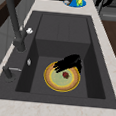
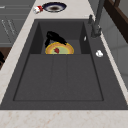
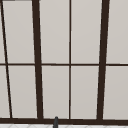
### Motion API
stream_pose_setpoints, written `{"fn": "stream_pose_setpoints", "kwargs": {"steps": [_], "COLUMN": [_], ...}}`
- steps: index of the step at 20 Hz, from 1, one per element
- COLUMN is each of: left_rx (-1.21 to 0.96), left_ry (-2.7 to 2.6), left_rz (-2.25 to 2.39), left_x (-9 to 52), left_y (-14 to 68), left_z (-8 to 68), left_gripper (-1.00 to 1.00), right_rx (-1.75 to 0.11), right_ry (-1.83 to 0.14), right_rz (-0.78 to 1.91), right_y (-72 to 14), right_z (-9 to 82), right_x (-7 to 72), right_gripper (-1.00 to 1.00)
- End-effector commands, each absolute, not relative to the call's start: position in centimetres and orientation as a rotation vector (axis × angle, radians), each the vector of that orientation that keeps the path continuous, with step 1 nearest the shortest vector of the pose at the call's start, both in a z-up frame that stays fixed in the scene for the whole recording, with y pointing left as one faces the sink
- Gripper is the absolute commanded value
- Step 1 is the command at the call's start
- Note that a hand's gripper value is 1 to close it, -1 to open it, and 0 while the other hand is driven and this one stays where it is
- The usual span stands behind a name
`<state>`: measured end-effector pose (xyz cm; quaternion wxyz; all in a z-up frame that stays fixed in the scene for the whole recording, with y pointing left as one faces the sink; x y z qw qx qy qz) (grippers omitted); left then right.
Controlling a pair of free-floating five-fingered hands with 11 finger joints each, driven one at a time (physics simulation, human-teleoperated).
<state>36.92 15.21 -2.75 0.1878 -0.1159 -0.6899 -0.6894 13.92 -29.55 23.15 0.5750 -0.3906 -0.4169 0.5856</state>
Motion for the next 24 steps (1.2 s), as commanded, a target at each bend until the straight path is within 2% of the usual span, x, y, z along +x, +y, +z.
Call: {"fn": "stream_pose_setpoints", "kwargs": {"steps": [1,7,16,17,24], "left_rx": [-0.283,-0.308,-0.619,-0.639,-0.456], "left_ry": [-1.987,-2.012,-1.812,-1.807,-1.972], "left_rz": [-1.919,-1.914,-1.718,-1.700,-1.842], "left_x": [37.7,38.8,43.3,43.6,43.7], "left_y": [15.1,16.2,16.7,16.9,16.7], "left_z": [-5.8,-9.6,-9.5,-9.5,-8.6], "left_gripper": [-1.00,-1.00,-1.00,1.00,1.00], "right_rx": [-0.915,-0.915,-0.915,-0.915,-0.915], "right_ry": [-0.977,-0.977,-0.977,-0.977,-0.977], "right_rz": [1.372,1.372,1.372,1.372,1.372], "right_y": [-29.5,-29.5,-29.5,-29.5,-29.5], "right_z": [23.1,23.1,23.1,23.1,23.1], "right_x": [13.9,13.9,13.9,13.9,13.9], "right_gripper": [0.00,0.00,0.00,0.00,0.00]}}
